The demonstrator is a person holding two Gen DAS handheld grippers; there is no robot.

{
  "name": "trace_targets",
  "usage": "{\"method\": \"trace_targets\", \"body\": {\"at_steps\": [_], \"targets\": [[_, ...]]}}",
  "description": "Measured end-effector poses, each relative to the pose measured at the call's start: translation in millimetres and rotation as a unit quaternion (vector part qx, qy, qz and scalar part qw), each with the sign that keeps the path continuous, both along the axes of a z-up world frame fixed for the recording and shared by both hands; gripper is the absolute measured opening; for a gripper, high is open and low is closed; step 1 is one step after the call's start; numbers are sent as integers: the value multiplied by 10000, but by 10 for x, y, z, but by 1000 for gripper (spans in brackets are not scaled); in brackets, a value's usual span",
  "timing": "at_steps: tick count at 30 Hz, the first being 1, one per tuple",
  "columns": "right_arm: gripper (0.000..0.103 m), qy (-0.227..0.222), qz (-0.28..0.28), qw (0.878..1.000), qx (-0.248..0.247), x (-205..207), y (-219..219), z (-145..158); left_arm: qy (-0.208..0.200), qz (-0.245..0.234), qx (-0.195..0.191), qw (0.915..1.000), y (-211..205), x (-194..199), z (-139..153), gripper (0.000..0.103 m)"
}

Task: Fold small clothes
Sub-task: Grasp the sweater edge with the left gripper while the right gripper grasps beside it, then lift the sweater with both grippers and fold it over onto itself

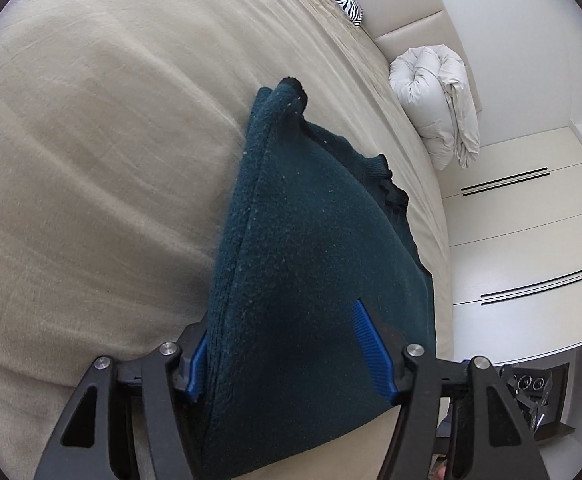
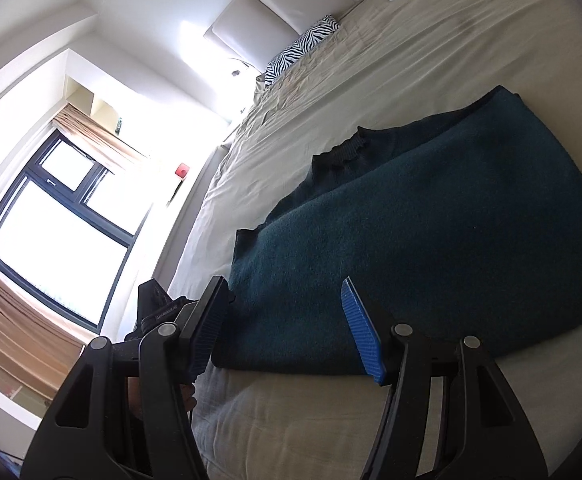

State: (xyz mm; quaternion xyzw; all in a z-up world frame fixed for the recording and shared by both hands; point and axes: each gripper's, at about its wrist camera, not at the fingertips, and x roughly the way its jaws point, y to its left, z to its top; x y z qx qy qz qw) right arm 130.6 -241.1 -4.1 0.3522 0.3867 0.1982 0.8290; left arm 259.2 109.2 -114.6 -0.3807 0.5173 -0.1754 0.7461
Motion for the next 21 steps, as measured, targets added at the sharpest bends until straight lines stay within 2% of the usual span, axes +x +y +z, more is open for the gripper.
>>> {"method": "trace_targets", "body": {"at_steps": [1,4,5,10,12,14,15,16,19,21], "targets": [[58,42,96,9999,27,132,55,-20,-16,-56,5,10000,-26,3,8,62],[58,277,277,9992,12,528,253,-105,83,-214,-144,9996,-97,1,-39,28],[58,298,389,9988,49,646,329,-140,89,-221,-187,9995,-96,-7,-59,25],[58,629,707,9953,194,1151,614,-428,46,-157,-403,9991,-28,-23,-88,20],[58,751,697,9946,165,1304,634,-572,13,-162,-445,9989,-14,-30,-70,20],[58,1052,572,9928,7,1451,589,-825,-35,-166,-478,9987,-4,-32,-47,19],[53,1058,576,9927,100,1482,576,-974,-55,-175,-462,9988,12,-42,-32,19],[49,870,549,9945,175,1479,548,-1025,-79,-187,-431,9989,7,-37,-8,19],[51,536,604,9967,36,1412,560,-995,-168,-208,-358,9990,-58,-4,105,18],[52,598,618,9962,141,1392,520,-945,-316,-309,-235,9988,-136,3,251,18]]}}
